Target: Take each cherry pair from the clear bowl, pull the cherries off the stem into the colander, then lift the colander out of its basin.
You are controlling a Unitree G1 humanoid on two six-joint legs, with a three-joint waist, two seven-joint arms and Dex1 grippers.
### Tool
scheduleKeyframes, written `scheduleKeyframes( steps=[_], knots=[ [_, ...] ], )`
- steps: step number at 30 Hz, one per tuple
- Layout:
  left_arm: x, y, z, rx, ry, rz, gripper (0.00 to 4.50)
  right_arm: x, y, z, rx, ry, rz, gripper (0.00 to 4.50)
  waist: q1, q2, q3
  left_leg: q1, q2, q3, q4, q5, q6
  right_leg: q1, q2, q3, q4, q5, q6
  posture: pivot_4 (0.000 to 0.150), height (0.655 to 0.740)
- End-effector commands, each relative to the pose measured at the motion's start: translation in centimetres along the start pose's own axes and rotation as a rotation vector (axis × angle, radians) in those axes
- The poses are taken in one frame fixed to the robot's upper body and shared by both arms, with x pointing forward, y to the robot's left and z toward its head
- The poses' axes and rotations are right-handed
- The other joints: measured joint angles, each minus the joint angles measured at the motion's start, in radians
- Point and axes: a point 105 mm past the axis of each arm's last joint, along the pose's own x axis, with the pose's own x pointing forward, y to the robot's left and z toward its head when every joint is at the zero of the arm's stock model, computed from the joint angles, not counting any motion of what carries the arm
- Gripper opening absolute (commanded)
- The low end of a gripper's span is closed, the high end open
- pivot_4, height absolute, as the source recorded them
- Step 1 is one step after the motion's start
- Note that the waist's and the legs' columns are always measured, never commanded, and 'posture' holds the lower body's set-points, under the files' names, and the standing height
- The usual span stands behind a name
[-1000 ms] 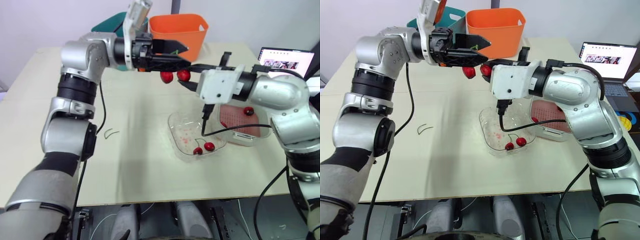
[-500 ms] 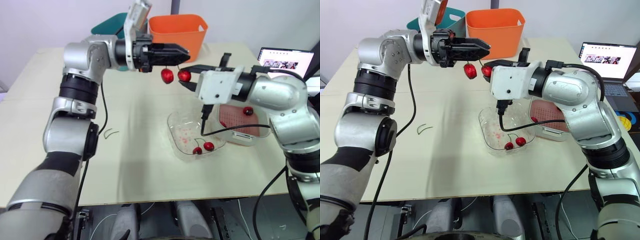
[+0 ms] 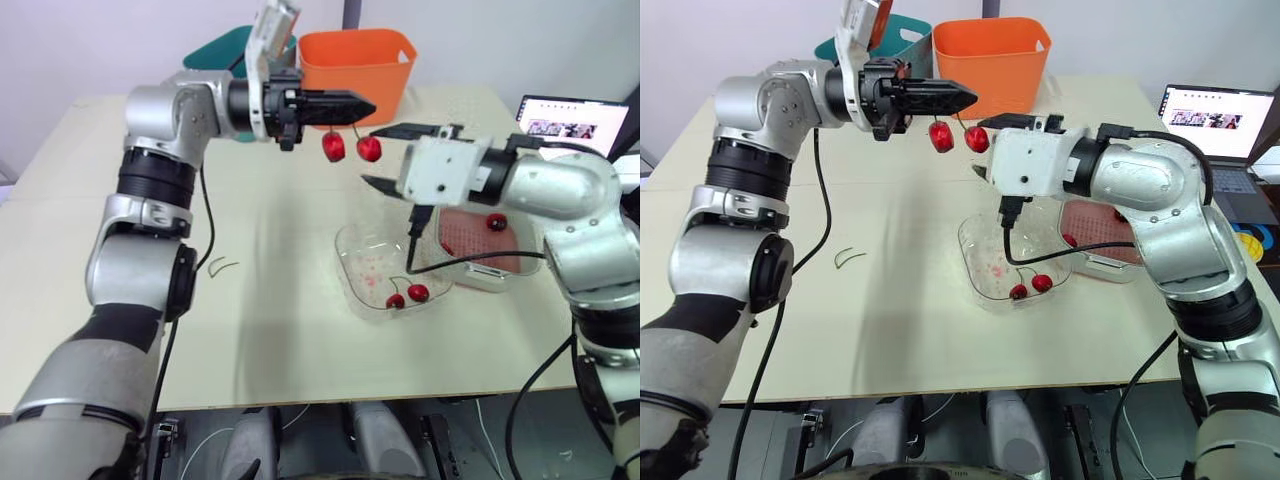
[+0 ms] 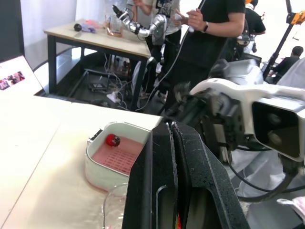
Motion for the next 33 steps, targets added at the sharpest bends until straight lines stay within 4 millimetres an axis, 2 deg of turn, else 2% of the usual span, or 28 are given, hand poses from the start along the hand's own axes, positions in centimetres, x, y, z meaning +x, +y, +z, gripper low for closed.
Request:
scheduleKeyframes(
  steps=[1,2,3,6,11,18,32,33],
  knots=[
    [-0.7,-0.8,1.7,0.092,-0.036,-0.002,0.0,-1.8,-1.2,0.8,0.238,-0.067,-0.028,3.81,-0.001,0.0,0.0,0.0,0.0,0.0,0.0,0.0,0.0,0.0,0.0,0.0,0.0,0.0,0.0,0.15,0.74],
    [-0.8,-0.9,1.6,0.098,-0.037,-0.002,0.0,-2.1,-1.2,0.8,0.334,-0.084,-0.019,4.23,-0.001,0.0,0.0,0.0,0.0,0.0,0.0,0.0,0.0,0.0,0.0,0.0,0.0,0.0,0.0,0.15,0.74],
    [-0.9,-1.0,1.6,0.101,-0.037,-0.003,0.0,-2.3,-1.0,0.7,0.435,-0.1,-0.006,4.47,-0.001,0.0,0.0,0.0,0.0,0.0,0.0,0.0,0.0,0.0,0.0,0.0,0.001,0.0,0.0,0.15,0.74],
    [-1.0,-1.4,1.0,0.115,-0.022,-0.01,0.0,-2.5,-0.8,0.6,0.709,-0.154,0.033,4.47,-0.001,0.0,0.0,0.001,0.0,-0.001,0.0,0.0,0.0,0.001,0.0,0.0,0.001,0.0,0.0,0.15,0.74],
    [-0.9,-1.7,0.2,0.121,-0.002,-0.012,0.0,-1.9,-1.4,0.7,0.971,-0.194,0.073,4.47,-0.001,0.0,0.0,0.001,0.0,-0.001,0.0,0.0,0.0,0.0,0.0,0.0,0.001,0.0,0.0,0.15,0.74],
    [-0.9,-1.9,-0.1,0.11,-0.002,-0.009,0.0,-0.6,-1.6,1.7,1.08,-0.229,0.129,4.47,-0.001,0.0,0.0,0.0,0.0,-0.001,0.0,0.0,0.0,0.0,0.0,0.0,0.001,0.001,0.001,0.15,0.74],
    [-0.5,-2.0,-0.3,0.099,-0.008,-0.019,0.0,1.1,-1.1,1.7,1.125,-0.244,0.133,4.47,-0.002,0.0,0.0,0.001,0.0,-0.001,0.0,0.0,0.0,0.0,0.0,0.0,0.001,0.002,0.003,0.15,0.74],
    [-0.5,-2.0,-0.3,0.099,-0.008,-0.02,0.0,1.2,-1.1,1.7,1.123,-0.245,0.132,4.05,-0.002,0.0,0.0,0.0,0.0,-0.001,0.0,0.0,0.0,0.0,0.0,0.0,0.001,0.002,0.003,0.15,0.74]
  ],
)
